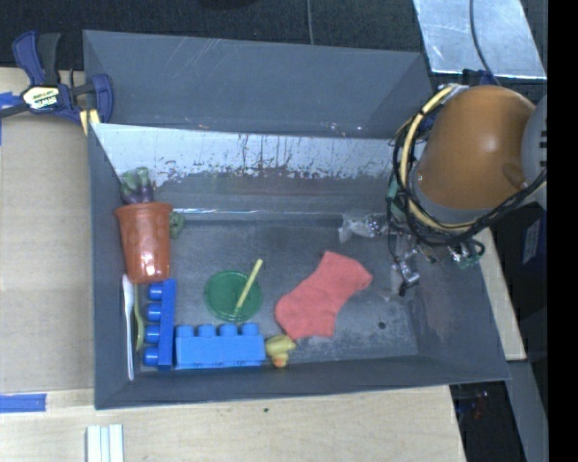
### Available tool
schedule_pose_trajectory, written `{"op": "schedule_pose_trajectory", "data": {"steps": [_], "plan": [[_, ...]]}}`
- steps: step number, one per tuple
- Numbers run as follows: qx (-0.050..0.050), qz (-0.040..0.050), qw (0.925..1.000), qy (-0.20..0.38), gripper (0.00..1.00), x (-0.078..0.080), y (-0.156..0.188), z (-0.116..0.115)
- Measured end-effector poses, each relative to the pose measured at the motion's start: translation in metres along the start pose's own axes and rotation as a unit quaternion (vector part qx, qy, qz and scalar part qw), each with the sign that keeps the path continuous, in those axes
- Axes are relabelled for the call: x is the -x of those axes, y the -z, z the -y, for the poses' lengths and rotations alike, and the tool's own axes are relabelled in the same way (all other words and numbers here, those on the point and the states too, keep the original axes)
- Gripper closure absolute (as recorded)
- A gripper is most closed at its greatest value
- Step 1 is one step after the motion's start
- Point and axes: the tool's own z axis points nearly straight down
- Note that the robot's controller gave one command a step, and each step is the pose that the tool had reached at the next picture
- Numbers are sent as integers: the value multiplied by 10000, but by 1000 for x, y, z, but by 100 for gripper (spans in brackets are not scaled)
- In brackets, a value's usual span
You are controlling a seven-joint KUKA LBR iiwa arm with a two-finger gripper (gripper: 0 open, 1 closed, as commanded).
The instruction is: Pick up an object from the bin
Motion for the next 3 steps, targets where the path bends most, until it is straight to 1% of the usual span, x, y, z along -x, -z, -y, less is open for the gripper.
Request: {"op": "schedule_pose_trajectory", "data": {"steps": [1,2,3], "plan": [[5,-15,9962,869,0,17,-25,-19],[-11,3,9802,1978,0,25,-63,-22],[-7,25,9689,2474,100,27,-88,-27]]}}
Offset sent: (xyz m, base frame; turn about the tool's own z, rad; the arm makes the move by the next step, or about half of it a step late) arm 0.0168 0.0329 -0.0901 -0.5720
